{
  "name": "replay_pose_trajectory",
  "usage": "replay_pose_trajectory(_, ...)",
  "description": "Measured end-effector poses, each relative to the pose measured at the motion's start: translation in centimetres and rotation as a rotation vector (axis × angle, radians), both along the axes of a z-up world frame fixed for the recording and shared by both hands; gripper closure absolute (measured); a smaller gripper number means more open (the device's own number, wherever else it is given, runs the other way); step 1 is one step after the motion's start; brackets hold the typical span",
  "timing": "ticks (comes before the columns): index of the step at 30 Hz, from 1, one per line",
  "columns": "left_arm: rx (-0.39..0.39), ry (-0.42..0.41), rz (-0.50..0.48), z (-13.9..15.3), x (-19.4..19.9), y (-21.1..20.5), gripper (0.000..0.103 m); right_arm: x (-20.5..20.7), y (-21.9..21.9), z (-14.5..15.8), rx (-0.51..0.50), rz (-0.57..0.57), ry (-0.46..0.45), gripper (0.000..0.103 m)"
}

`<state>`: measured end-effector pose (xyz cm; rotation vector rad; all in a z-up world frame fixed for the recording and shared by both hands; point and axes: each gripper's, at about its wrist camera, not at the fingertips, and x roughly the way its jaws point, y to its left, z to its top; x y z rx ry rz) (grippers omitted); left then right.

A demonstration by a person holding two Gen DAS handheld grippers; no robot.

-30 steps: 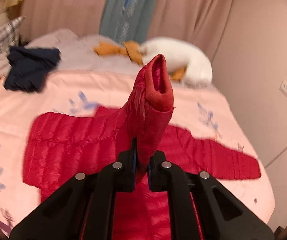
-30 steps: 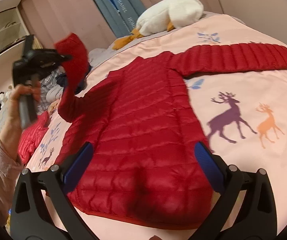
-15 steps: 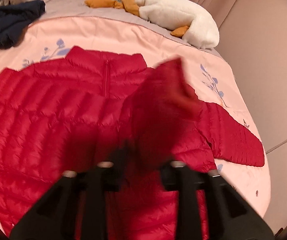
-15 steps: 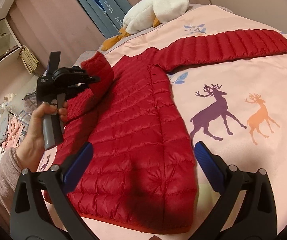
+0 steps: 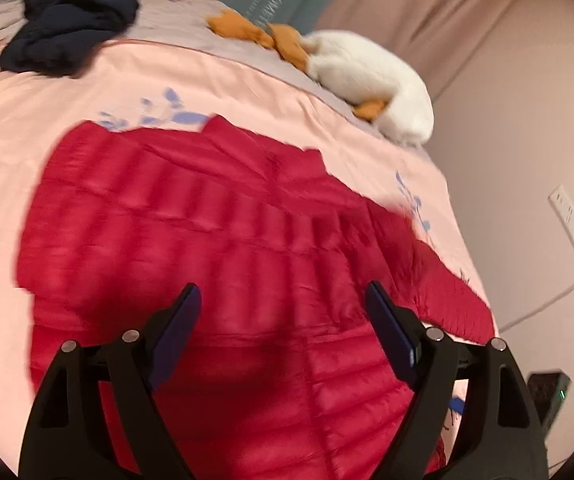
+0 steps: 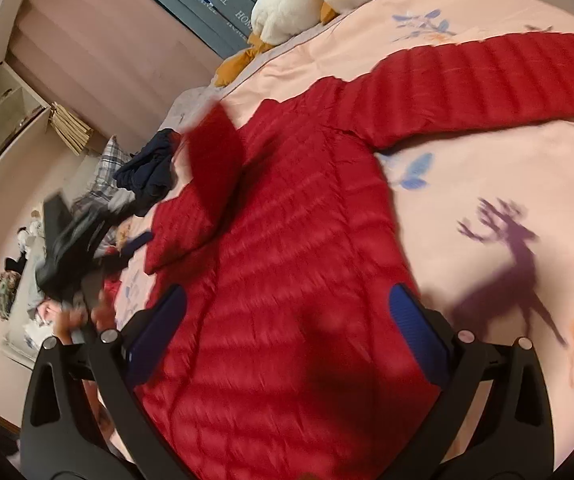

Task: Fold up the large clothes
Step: 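Lay the sleeve onto the jacket body and open the left tool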

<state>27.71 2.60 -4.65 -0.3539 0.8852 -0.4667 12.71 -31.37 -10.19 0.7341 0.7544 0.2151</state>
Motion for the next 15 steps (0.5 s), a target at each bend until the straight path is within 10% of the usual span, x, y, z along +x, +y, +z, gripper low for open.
replay_pose_trajectory(15, -0.316, 0.146, 0.134, -4.1, 0.4, 12.3, 0.019, 13.0, 1.8, 0.0, -0.129, -0.028, 0.047, 0.002)
